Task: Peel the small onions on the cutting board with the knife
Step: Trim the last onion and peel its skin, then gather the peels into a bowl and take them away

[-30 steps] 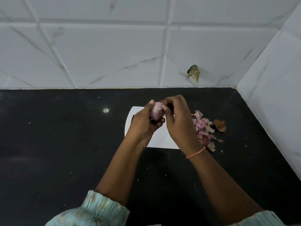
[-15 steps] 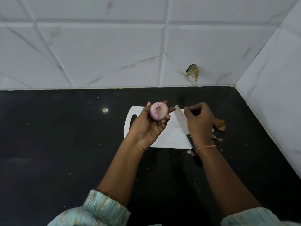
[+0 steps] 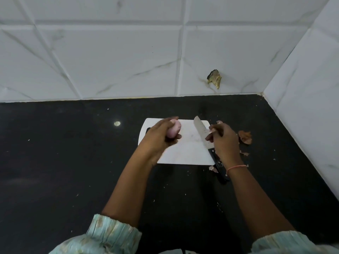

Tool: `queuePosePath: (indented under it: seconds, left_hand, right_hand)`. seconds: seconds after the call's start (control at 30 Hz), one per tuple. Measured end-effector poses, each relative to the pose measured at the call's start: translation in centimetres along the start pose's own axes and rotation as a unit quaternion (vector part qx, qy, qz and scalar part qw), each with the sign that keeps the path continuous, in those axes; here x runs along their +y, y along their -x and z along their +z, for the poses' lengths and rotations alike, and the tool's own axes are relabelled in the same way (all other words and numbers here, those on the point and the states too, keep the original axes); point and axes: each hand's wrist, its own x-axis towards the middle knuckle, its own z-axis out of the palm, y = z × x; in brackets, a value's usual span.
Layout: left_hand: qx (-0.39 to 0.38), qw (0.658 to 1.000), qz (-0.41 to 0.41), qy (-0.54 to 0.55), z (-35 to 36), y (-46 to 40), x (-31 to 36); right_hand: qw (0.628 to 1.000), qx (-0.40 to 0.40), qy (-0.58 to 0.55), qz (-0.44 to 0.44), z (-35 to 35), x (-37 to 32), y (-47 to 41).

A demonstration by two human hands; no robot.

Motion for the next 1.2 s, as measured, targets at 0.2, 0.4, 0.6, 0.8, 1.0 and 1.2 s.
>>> queuePosePath:
  seconds: [0.2, 0.4, 0.6, 0.8, 1.0, 1.2]
  left_hand:
    - [0.128, 0.922, 0.123, -0.345, -4.6, -1.3, -3.5]
    - [0.126, 0.903, 0.167, -0.376, -5.2, -2.2, -8.4]
    - [0.219, 0.876, 0.135, -0.408, -5.4, -3.1, -10.9]
    - [0.267, 0.834, 0.154, -0.457, -4.3, -3.0, -11.4]
    - [0.272, 0.832, 0.155, -0.458, -4.5, -3.2, -11.4]
    - [0.267, 0.839, 0.157, -0.448, -4.8, -3.2, -11.5]
  right_hand:
    - [0.983, -0.016, 0.126, -0.133, 2.2, 0.8, 2.9]
    - [0.953, 0.015, 0.289, -0.087, 0.0, 4.0, 3.4]
    - [0.952, -0.060, 0.300, -0.005, -1.1, 6.5, 3.8]
    - [0.955, -0.012, 0.292, -0.058, -1.3, 5.8, 3.7]
    - [0.978, 0.080, 0.190, -0.022, -2.7, 5.4, 3.4]
    - [0.976, 0.103, 0.185, -0.042, -3.6, 5.7, 2.7]
